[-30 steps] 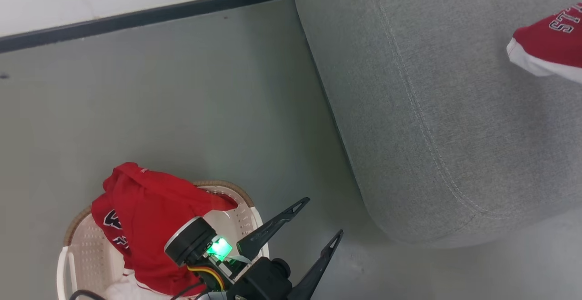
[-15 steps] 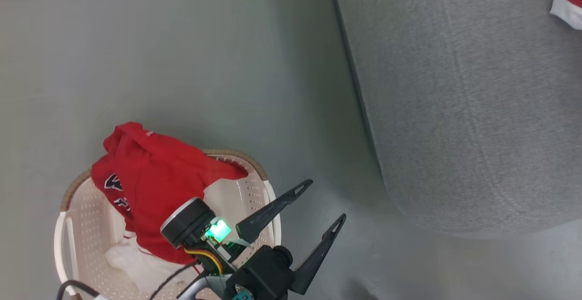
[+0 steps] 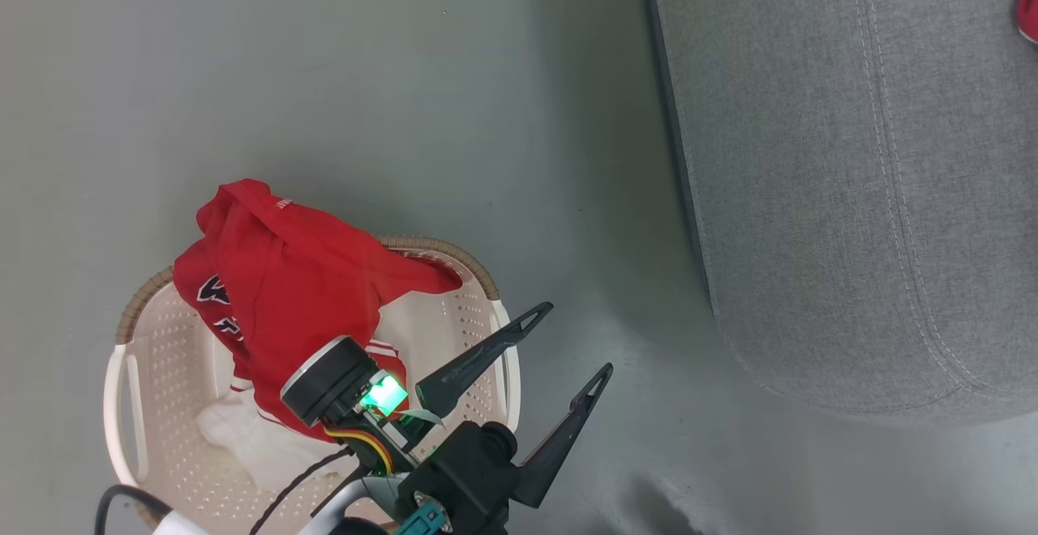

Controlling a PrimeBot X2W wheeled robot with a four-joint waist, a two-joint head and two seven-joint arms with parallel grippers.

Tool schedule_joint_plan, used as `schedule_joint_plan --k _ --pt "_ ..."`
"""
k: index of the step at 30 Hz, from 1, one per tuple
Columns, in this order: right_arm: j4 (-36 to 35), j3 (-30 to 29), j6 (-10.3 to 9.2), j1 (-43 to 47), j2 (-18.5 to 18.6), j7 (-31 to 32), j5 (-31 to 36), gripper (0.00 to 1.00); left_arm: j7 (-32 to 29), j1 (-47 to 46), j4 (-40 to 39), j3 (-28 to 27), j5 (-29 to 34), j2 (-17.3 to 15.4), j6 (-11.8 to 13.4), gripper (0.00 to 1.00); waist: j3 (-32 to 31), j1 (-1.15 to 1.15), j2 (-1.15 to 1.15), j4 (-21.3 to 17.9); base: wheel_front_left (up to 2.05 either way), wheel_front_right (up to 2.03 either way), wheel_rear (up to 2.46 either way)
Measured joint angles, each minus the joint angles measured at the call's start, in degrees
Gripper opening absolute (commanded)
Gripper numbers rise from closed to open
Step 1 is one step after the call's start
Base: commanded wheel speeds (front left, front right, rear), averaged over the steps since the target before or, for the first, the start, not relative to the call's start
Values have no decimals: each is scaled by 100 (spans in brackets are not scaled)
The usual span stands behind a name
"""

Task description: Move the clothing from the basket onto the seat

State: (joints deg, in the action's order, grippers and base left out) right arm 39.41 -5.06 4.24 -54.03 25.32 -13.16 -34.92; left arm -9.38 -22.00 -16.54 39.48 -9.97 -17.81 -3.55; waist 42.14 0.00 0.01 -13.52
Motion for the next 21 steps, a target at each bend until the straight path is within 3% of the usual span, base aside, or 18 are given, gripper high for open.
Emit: schedule_joint_plan --k 5,6,7,21 --pt "170 31 33 -86 -3 -1 -45 0 52 -8 92 -5 0 2 -2 100 -7 0 0 -5 0 0 0" --pt "218 41 34 -88 -4 -3 -45 44 82 -9 129 -4 0 3 -7 100 -19 0 0 -6 0 0 0" --pt "261 46 38 -90 -4 -3 -45 100 94 -10 148 -3 0 5 -7 100 -33 0 0 -7 0 0 0" --pt "687 238 133 -58 1 -57 176 100 423 -25 589 15 -69 260 -46 100 -446 -1 -1 55 0 0 0"
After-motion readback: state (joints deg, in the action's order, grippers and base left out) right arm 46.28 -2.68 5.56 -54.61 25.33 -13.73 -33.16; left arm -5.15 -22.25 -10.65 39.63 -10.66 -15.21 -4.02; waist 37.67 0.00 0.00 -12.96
